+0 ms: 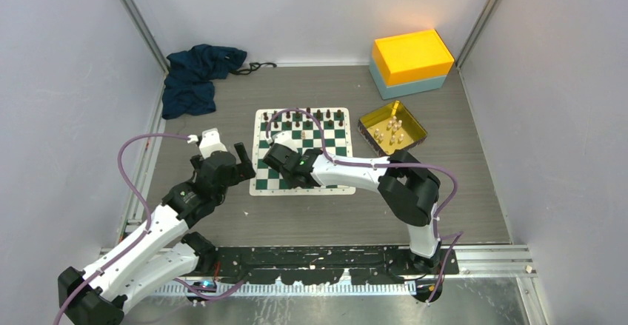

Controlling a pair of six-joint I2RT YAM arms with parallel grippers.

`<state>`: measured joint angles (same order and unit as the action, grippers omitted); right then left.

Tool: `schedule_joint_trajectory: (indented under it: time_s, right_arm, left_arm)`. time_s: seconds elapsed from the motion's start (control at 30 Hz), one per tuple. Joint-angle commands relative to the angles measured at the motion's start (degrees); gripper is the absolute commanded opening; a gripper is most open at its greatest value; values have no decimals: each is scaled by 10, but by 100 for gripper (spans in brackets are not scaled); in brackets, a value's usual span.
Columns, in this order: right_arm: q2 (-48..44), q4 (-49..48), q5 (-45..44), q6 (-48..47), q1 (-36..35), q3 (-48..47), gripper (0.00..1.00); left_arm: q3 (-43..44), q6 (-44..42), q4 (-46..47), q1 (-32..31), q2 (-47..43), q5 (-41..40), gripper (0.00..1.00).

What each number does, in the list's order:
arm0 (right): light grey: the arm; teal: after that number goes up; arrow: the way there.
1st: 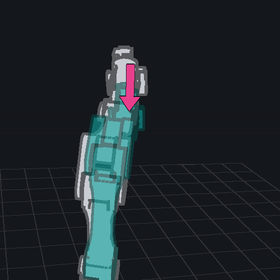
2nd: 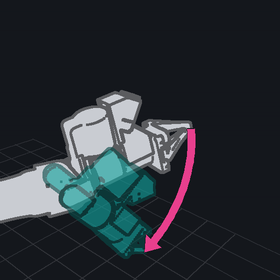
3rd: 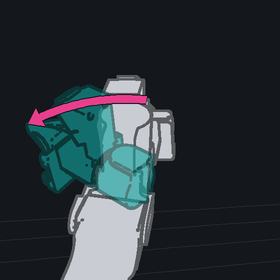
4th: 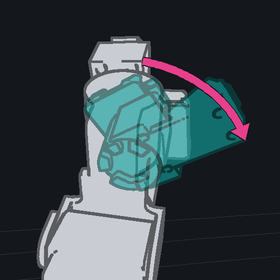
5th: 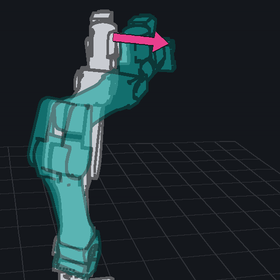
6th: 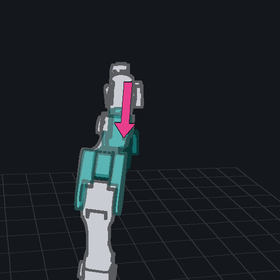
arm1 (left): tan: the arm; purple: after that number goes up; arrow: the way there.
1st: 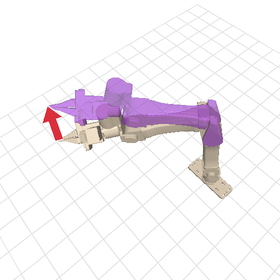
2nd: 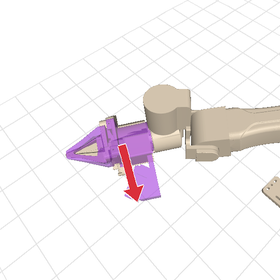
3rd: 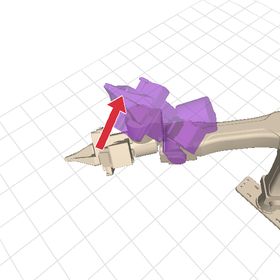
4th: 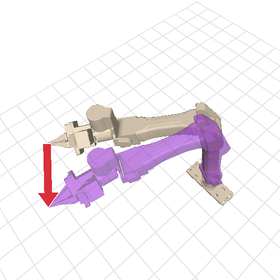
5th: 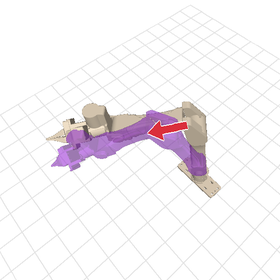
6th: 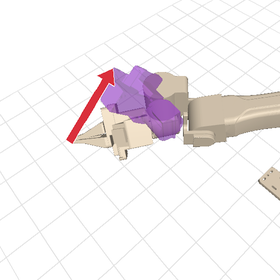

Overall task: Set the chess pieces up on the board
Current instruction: Place the chess piece on the chessboard, then pick up the chess piece from the chessboard.

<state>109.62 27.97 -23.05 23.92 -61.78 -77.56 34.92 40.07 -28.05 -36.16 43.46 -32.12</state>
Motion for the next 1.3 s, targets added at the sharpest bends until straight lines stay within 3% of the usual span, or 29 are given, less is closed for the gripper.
schedule_joint_trajectory:
  time_s: [0.0, 0.53, 0.8, 0.97, 1.27]
  right_arm:
    - [-23, -1, -14, -3, -3, -19, 33]
    - [-54, 12, -19, -8, -16, -38, 35]
    - [-92, 19, -68, -22, -17, -47, 35]
    - [-125, 16, -108, -29, 15, -47, 35]
    - [-159, 11, -80, -32, 112, -25, 36]
  left_arm:
    - [-1, 4, 9, -2, -7, -17, 99]
    - [2, 4, 6, -2, -10, -19, 99]
    - [5, 5, 4, -2, -11, -21, 99]
    - [6, 5, 3, -3, -12, -23, 99]
    - [6, 3, 8, -3, -2, -22, 99]
